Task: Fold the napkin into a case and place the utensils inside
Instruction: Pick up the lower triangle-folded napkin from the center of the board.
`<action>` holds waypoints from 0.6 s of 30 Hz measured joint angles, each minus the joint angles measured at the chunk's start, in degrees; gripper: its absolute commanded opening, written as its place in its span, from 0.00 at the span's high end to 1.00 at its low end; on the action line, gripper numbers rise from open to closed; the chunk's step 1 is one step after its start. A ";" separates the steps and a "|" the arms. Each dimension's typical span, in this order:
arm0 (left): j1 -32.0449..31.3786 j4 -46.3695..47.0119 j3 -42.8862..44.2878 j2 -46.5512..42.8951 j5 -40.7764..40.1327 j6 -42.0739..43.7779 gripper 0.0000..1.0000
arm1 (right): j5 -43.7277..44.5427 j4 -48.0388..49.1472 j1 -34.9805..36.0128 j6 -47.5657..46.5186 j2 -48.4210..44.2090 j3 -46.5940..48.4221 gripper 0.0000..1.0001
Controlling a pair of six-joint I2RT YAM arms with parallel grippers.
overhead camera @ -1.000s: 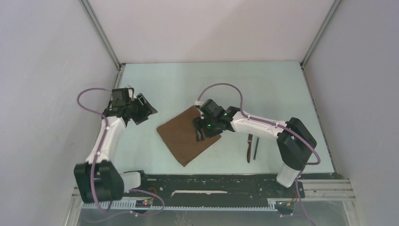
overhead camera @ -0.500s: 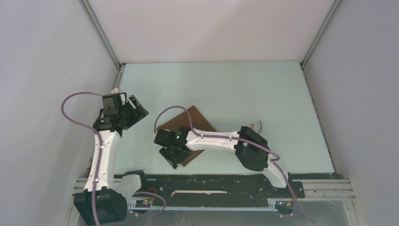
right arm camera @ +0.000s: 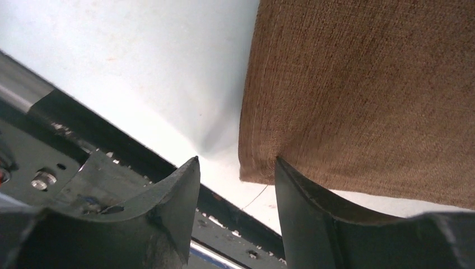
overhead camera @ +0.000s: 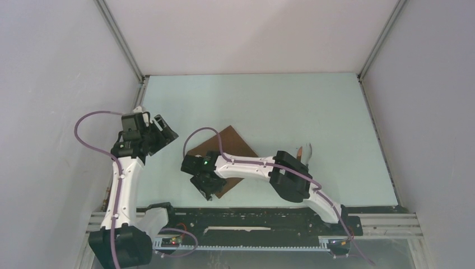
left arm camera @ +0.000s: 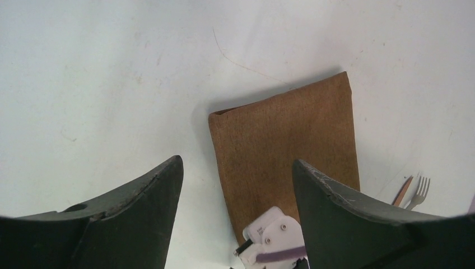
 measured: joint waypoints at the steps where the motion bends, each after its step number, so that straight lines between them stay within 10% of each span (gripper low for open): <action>1: 0.04 0.00 -0.17 0.00 0.07 0.02 0.22 | 0.13 0.02 -0.07 -0.09 0.46 0.00 0.41; 14: 0.98 0.83 -2.80 0.04 1.38 0.35 0.20 | 5.70 6.47 -0.31 -0.35 -3.50 -8.52 0.99; 18: 1.22 2.62 -4.92 0.66 3.08 -0.13 0.19 | 5.90 8.55 -0.35 -0.59 -4.98 -10.69 1.00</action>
